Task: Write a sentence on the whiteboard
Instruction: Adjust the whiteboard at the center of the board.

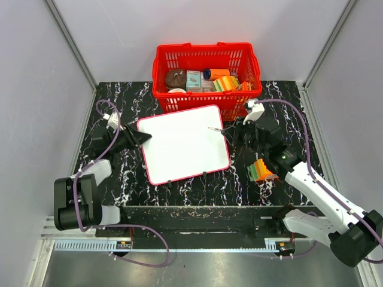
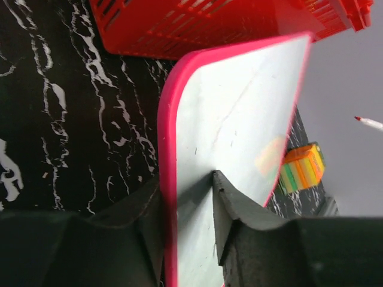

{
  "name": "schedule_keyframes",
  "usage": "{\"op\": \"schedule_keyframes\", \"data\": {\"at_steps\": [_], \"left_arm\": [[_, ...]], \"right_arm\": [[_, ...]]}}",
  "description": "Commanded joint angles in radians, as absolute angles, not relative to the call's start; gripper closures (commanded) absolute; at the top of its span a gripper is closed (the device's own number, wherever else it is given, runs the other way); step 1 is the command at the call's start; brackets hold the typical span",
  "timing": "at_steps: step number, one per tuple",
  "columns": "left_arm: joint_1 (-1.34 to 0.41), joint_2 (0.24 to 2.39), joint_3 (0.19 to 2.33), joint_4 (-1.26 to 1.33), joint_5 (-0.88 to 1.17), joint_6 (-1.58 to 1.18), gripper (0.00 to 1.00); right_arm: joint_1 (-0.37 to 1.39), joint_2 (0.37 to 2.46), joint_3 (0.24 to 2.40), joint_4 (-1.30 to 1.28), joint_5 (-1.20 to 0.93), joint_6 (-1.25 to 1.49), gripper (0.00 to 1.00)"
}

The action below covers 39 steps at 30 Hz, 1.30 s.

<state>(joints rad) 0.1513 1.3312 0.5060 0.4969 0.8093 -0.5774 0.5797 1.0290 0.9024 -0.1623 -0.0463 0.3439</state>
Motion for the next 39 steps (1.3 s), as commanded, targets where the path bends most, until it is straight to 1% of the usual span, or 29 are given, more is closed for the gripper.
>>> {"op": "schedule_keyframes", "data": {"at_steps": [1,5,7,18,24,31,36,39], "left_arm": [[0.144,1.354,0.512,0.520,0.850,-0.517,0.76],[0.121,1.356,0.508,0.476,0.838,-0.479,0.95],[0.114,1.350,0.494,0.469,0.831,-0.462,1.00],[0.061,1.342,0.410,0.514,0.853,-0.410,1.00],[0.005,1.342,0.428,0.489,0.853,-0.402,1.00],[-0.158,1.371,0.446,0.479,0.781,-0.408,1.00],[-0.192,1.431,0.451,0.540,0.787,-0.431,1.00],[-0.204,1.462,0.482,0.531,0.798,-0.410,1.00]], "right_arm": [[0.574,1.008,0.902,-0.130,-0.048,0.328,1.00],[0.575,1.005,0.900,-0.132,-0.046,0.328,1.00],[0.575,1.003,0.900,-0.130,-0.048,0.328,1.00],[0.574,1.003,0.899,-0.130,-0.051,0.327,1.00],[0.574,1.002,0.897,-0.129,-0.051,0.328,1.00],[0.575,1.000,0.894,-0.123,-0.058,0.331,1.00],[0.575,0.989,0.887,-0.114,-0.067,0.331,1.00],[0.575,0.976,0.879,-0.106,-0.083,0.322,1.00]]}}
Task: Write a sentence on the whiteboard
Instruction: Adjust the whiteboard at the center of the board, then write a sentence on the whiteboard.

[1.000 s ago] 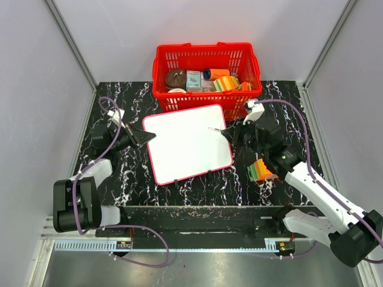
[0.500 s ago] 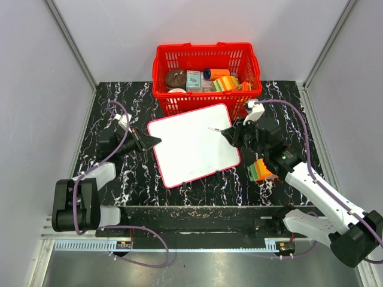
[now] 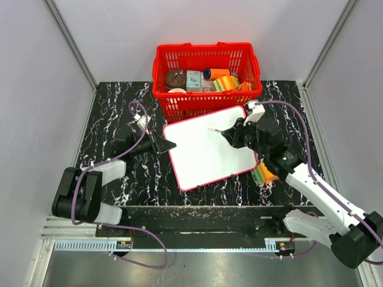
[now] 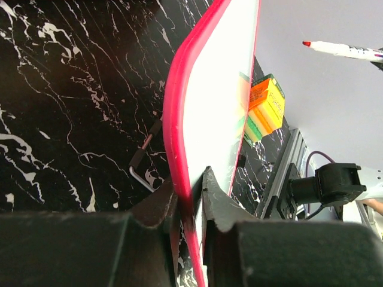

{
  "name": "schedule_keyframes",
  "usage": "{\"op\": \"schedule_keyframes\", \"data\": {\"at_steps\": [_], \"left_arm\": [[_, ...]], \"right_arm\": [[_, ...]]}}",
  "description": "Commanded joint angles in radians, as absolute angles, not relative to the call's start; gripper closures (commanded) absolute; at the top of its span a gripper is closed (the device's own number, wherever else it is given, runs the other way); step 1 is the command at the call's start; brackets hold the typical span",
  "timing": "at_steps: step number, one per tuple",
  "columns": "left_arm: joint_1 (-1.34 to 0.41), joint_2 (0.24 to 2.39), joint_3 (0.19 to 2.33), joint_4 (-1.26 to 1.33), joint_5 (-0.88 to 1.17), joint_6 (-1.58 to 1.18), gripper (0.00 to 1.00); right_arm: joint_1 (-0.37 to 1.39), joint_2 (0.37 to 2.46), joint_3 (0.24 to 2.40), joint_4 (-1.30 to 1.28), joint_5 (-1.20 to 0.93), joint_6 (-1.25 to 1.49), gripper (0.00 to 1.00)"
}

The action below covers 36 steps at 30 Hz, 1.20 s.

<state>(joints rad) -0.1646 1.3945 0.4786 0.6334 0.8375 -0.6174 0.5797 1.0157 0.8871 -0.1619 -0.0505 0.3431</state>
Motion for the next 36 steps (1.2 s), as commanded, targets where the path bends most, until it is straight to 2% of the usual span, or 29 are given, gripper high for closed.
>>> {"op": "schedule_keyframes", "data": {"at_steps": [1,9,12,13,17,19,20,30,33,34,36], "left_arm": [[-0.207,1.466,0.497,0.494,0.796,-0.397,1.00],[-0.212,1.462,0.626,0.253,0.790,-0.210,1.00],[-0.212,1.463,0.643,0.186,0.770,-0.167,0.91],[-0.212,1.465,0.643,0.178,0.759,-0.166,0.83],[-0.212,1.463,0.632,0.190,0.765,-0.161,0.65],[-0.212,1.463,0.630,0.193,0.767,-0.161,0.60],[-0.213,1.460,0.627,0.196,0.765,-0.161,0.55],[-0.210,1.352,0.559,0.294,0.752,-0.167,0.29],[-0.210,1.272,0.514,0.343,0.710,-0.187,0.23],[-0.209,1.229,0.506,0.348,0.689,-0.193,0.18],[-0.204,1.191,0.496,0.341,0.646,-0.199,0.16]], "right_arm": [[0.574,0.971,0.879,-0.104,-0.087,0.319,1.00],[0.575,0.968,0.882,-0.101,-0.124,0.305,1.00],[0.577,0.980,0.891,-0.109,-0.136,0.298,1.00],[0.580,0.982,0.894,-0.110,-0.137,0.296,1.00],[0.597,0.992,0.908,-0.129,-0.123,0.281,1.00],[0.604,0.999,0.913,-0.130,-0.117,0.273,1.00],[0.613,1.000,0.913,-0.132,-0.111,0.273,1.00],[0.681,1.029,0.951,-0.140,-0.066,0.244,1.00],[0.686,1.037,0.960,-0.138,-0.067,0.241,1.00],[0.690,1.040,0.962,-0.137,-0.067,0.241,1.00],[0.693,1.045,0.965,-0.135,-0.069,0.241,1.00]]}}
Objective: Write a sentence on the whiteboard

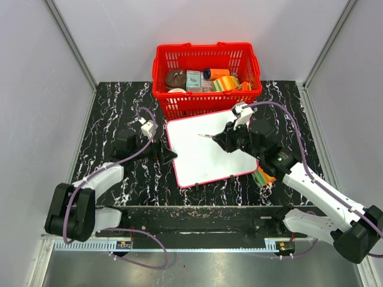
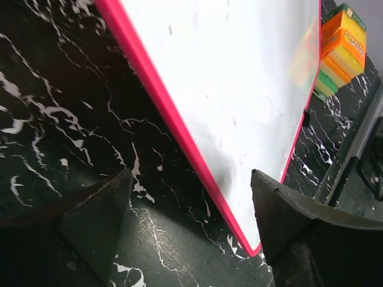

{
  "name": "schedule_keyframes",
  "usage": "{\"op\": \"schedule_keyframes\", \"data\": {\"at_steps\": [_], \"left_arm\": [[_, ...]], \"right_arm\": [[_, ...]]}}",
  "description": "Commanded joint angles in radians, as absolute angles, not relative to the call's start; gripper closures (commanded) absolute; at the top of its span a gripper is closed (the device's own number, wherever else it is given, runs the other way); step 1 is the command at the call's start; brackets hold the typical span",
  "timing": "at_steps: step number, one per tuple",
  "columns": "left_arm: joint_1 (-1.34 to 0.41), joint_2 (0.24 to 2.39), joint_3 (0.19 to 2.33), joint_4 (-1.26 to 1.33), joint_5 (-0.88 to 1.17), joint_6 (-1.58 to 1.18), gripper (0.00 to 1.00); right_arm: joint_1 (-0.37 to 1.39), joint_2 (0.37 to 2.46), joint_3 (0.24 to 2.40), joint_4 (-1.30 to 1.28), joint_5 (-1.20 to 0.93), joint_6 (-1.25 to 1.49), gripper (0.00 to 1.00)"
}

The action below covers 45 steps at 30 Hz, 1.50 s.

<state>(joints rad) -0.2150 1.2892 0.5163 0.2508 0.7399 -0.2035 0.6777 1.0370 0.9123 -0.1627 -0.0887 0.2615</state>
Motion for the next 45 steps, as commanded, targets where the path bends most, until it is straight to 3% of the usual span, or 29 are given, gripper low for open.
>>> {"op": "schedule_keyframes", "data": {"at_steps": [1,10,20,32,45], "left_arm": [[-0.199,1.165,0.492,0.342,0.638,-0.202,0.13],[-0.138,1.137,0.489,0.433,0.704,-0.354,0.11],[-0.138,1.019,0.508,0.284,0.660,-0.396,0.10],[-0.138,0.959,0.465,0.296,0.666,-0.429,0.10],[-0.137,1.012,0.471,0.333,0.681,-0.439,0.10]], "right_arm": [[0.698,1.046,0.966,-0.133,-0.074,0.241,1.00],[0.713,1.043,0.976,-0.130,-0.072,0.233,1.00],[0.716,1.008,0.934,-0.101,-0.052,0.252,1.00],[0.713,0.953,0.900,-0.081,-0.025,0.268,1.00],[0.713,0.942,0.894,-0.107,-0.006,0.265,1.00]]}}
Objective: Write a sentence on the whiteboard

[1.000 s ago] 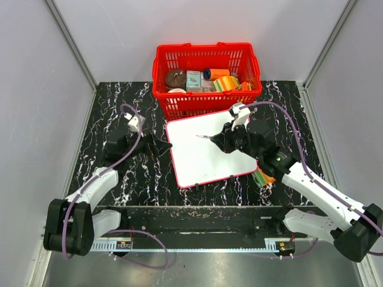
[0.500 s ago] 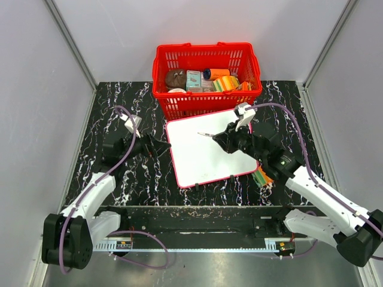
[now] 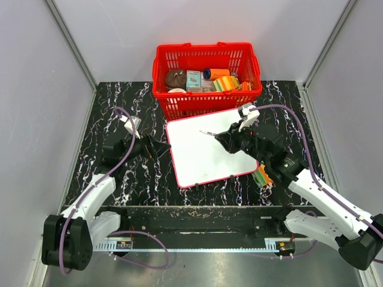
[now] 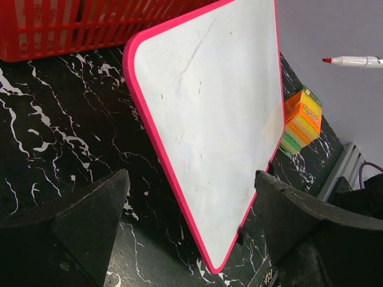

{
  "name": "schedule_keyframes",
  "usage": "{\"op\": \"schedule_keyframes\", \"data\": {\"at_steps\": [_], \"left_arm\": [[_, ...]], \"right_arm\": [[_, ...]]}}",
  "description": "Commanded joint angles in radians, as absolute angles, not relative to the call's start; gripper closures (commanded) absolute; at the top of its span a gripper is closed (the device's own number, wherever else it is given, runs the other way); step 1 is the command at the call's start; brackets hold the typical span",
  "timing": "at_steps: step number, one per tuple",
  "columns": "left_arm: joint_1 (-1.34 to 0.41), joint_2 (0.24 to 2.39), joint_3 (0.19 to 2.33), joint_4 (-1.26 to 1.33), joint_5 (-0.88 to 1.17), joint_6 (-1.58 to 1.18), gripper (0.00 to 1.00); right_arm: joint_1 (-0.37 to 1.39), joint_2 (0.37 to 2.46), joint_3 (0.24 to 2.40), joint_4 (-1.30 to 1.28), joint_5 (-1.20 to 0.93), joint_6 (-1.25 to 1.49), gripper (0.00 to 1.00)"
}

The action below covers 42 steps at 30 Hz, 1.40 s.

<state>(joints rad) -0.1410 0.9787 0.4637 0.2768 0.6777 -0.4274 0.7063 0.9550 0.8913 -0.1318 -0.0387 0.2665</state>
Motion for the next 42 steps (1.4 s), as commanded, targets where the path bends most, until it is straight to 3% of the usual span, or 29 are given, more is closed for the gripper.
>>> {"op": "schedule_keyframes", "data": {"at_steps": [1,20,32,42], "left_arm": [[-0.137,1.020,0.468,0.339,0.683,-0.440,0.10],[-0.135,1.187,0.439,0.546,0.591,-0.383,0.10],[-0.140,1.132,0.336,0.750,0.430,-0.474,0.11],[-0.146,1.092,0.270,0.758,0.475,-0.468,0.06]], "right_arm": [[0.713,0.942,0.897,-0.107,0.018,0.262,1.00],[0.715,1.005,0.986,-0.167,0.034,0.215,1.00],[0.822,1.095,1.049,-0.176,0.135,0.160,1.00],[0.842,1.097,1.035,-0.150,0.198,0.144,1.00]]}}
